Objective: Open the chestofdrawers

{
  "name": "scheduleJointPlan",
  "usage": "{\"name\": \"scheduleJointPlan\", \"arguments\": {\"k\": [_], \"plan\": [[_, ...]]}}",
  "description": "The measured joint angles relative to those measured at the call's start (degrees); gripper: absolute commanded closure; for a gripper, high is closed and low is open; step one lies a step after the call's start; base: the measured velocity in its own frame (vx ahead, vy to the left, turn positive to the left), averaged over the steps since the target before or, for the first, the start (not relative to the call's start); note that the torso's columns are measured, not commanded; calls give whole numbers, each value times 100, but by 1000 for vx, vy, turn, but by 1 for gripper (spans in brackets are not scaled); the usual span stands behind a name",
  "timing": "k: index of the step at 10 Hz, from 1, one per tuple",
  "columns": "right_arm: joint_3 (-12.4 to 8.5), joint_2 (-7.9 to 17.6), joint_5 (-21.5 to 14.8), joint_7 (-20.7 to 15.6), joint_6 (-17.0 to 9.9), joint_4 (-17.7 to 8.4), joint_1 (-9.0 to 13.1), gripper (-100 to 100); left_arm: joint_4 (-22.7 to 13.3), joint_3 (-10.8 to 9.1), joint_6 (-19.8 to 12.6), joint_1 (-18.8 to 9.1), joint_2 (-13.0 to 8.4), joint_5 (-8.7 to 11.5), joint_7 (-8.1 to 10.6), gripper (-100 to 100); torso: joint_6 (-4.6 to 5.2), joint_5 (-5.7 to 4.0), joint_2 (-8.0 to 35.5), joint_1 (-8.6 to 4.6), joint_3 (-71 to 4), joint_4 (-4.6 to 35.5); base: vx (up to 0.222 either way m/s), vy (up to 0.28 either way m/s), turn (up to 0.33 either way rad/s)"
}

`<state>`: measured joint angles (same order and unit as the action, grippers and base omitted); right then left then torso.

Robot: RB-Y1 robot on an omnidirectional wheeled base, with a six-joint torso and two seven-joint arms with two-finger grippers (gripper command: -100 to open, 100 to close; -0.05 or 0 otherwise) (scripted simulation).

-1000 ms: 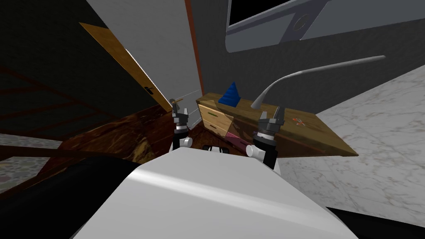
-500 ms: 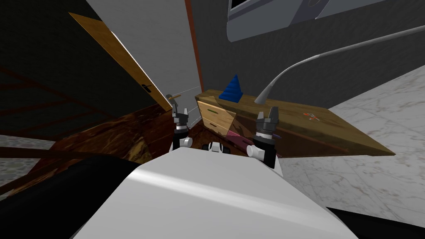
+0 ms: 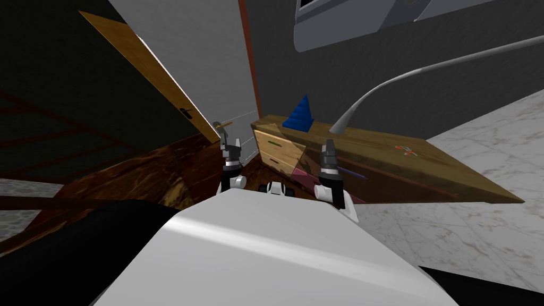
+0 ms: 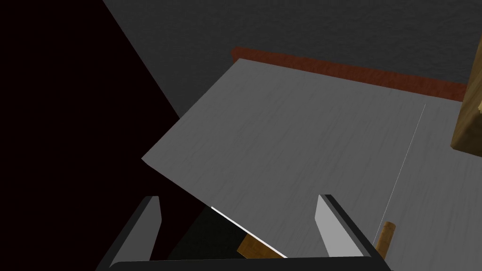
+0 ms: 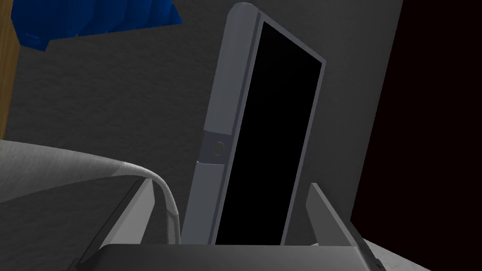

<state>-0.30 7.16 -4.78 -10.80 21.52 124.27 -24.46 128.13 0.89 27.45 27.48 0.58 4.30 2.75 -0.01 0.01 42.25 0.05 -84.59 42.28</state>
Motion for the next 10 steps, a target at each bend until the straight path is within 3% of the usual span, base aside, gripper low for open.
{"name": "scheduleJointPlan", "arguments": {"k": [10], "plan": [[219, 179, -1411, -652, -783, -610, 379, -100, 0, 0, 0, -1, 0, 0, 0, 0, 1, 0, 6, -5, 4, 2, 30, 74, -19]]}}
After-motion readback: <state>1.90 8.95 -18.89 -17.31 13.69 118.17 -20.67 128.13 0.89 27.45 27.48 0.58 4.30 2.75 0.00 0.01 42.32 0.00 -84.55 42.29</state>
